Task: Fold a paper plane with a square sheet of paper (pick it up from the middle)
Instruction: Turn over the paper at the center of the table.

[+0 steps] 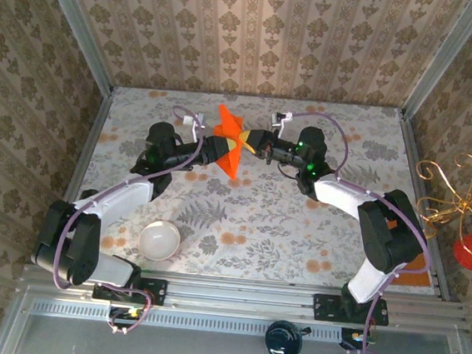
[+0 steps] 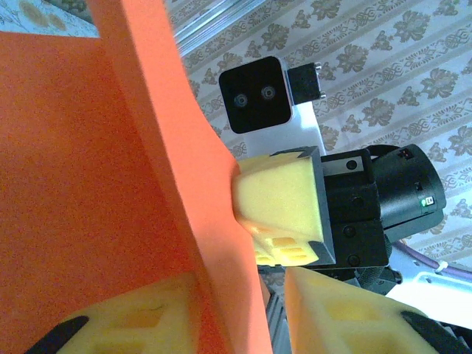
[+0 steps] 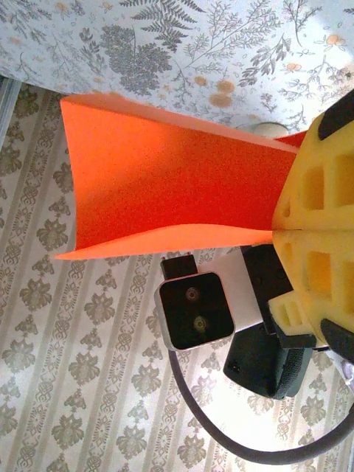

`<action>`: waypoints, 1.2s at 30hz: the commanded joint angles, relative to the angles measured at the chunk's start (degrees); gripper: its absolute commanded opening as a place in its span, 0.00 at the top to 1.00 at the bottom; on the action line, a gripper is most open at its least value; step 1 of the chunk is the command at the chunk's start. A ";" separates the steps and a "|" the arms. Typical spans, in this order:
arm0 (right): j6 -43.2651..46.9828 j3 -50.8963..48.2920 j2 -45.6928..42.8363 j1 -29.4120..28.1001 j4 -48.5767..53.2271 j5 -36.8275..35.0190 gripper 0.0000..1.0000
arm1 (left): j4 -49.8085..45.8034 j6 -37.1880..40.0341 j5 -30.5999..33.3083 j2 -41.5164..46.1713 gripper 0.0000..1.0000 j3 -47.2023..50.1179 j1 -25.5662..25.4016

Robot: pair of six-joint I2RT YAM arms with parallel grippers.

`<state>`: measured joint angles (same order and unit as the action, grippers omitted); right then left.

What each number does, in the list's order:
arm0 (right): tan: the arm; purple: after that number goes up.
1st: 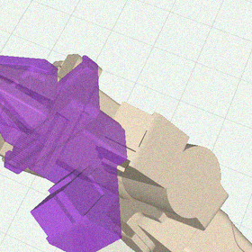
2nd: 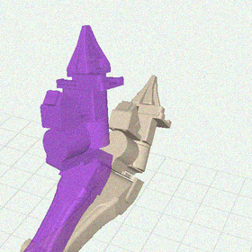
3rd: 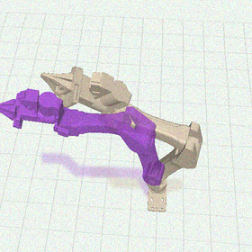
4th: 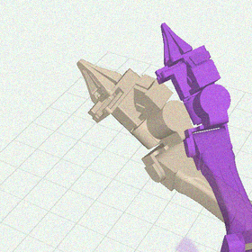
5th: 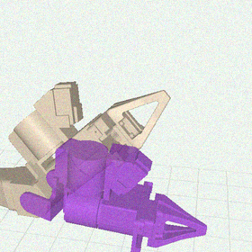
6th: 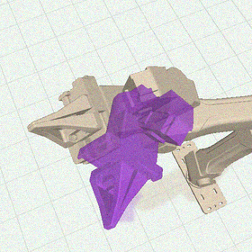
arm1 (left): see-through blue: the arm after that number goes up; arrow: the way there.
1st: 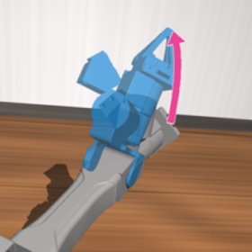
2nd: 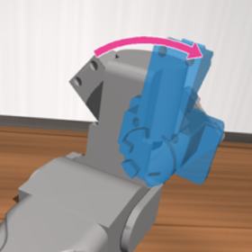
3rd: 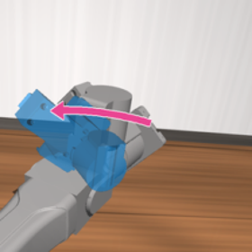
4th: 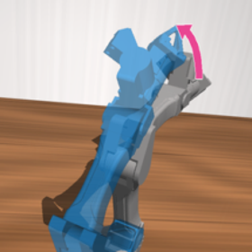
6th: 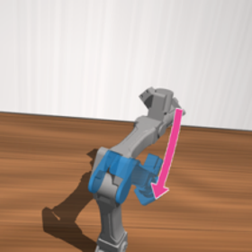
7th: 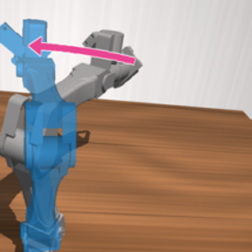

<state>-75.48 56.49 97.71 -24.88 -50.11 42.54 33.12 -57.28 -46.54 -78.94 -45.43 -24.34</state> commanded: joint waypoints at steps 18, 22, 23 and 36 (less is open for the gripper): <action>9.85 -1.50 -5.04 2.07 13.33 -1.79 0.58 | -9.21 5.03 1.68 0.79 0.86 -1.76 0.69; 17.89 -2.16 -9.36 3.08 24.94 -6.89 0.50 | -19.45 10.51 4.45 2.06 0.86 -3.26 1.90; 20.08 -2.01 -10.46 3.24 28.41 -8.55 0.49 | -23.78 13.06 5.95 2.53 0.86 -4.16 1.97; 33.82 -3.98 -22.05 4.65 48.84 -26.77 0.37 | -70.15 42.43 50.29 -6.17 0.85 -26.02 -10.45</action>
<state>-45.23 53.58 78.08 -20.86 -6.00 21.32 -24.73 -22.90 -11.11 -81.80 -68.73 -32.53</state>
